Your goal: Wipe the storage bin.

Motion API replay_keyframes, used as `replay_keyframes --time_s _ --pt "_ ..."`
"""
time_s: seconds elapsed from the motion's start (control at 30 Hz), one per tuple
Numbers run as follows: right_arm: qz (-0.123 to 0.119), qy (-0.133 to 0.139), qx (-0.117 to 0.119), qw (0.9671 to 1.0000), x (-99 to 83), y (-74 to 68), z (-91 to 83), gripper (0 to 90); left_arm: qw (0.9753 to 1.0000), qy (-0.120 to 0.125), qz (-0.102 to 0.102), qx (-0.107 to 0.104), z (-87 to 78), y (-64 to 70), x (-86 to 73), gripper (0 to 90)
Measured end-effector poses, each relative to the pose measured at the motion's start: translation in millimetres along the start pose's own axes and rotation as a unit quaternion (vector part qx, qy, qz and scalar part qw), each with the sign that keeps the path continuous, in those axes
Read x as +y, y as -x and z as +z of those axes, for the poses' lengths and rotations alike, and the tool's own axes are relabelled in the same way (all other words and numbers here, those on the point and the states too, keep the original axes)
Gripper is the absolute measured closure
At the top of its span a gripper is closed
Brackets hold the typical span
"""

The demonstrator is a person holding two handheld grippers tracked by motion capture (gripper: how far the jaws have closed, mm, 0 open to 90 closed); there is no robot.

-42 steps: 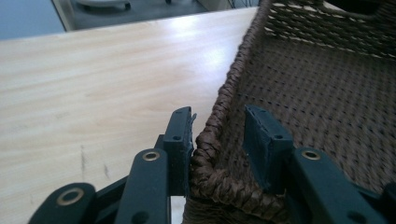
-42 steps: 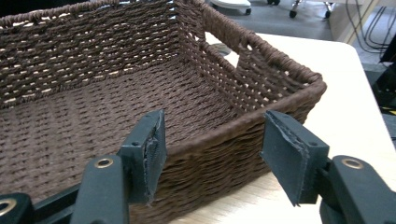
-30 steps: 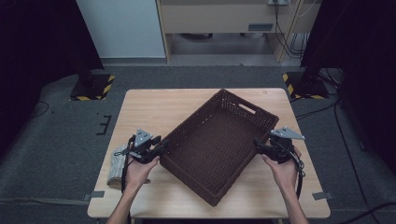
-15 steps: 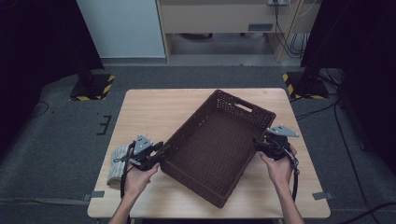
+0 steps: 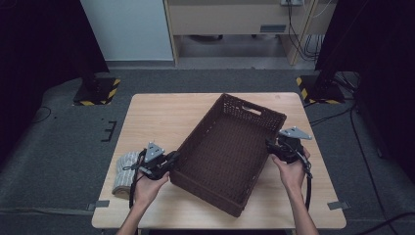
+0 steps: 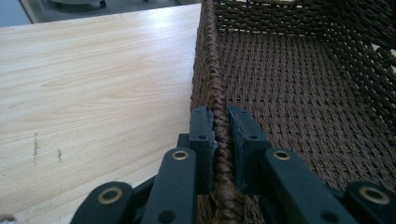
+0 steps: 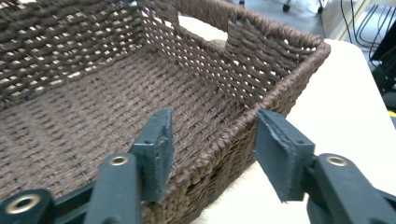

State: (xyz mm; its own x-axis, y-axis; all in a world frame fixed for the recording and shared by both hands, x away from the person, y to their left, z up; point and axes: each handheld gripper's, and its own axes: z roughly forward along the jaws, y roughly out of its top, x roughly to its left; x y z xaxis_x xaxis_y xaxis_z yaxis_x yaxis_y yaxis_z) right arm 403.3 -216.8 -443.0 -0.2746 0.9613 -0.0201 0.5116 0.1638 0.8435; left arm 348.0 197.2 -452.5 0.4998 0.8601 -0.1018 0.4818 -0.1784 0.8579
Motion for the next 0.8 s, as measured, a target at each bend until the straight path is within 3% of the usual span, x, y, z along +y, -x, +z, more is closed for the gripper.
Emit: replay_keyframes --time_s 0.1,0.3,0.47,0.6,0.7,0.8 --pt "-0.002 0.007 0.007 1.0 -0.8 -1.0 -8.1 43.5 1.0 0.001 -0.007 -0.001 -2.0 2.2 -1.5 79.9" --pt "0.007 0.005 0.034 0.9994 -6.6 -4.3 -20.2 38.3 1.0 0.0 0.007 -0.001 -9.7 20.5 -8.4 78.3" --pt "0.006 0.001 0.047 0.9989 -11.8 -9.1 -20.1 37.6 0.9999 -0.001 0.016 -0.003 -13.6 33.5 -12.4 75.9" --pt "0.002 -0.011 0.05 0.9987 -17.7 -13.0 -14.7 39.6 0.9998 0.005 0.018 -0.012 -14.2 32.9 -10.4 70.9" --pt "-0.011 -0.021 0.039 0.9989 -20.4 -12.8 -11.4 44.1 0.9995 0.02 0.018 -0.017 -17.2 29.4 -5.2 63.4" --pt "-0.003 -0.018 0.044 0.9988 -20.7 -10.7 -10.3 46.2 0.9993 0.03 0.015 -0.018 -19.9 25.8 1.6 59.2"
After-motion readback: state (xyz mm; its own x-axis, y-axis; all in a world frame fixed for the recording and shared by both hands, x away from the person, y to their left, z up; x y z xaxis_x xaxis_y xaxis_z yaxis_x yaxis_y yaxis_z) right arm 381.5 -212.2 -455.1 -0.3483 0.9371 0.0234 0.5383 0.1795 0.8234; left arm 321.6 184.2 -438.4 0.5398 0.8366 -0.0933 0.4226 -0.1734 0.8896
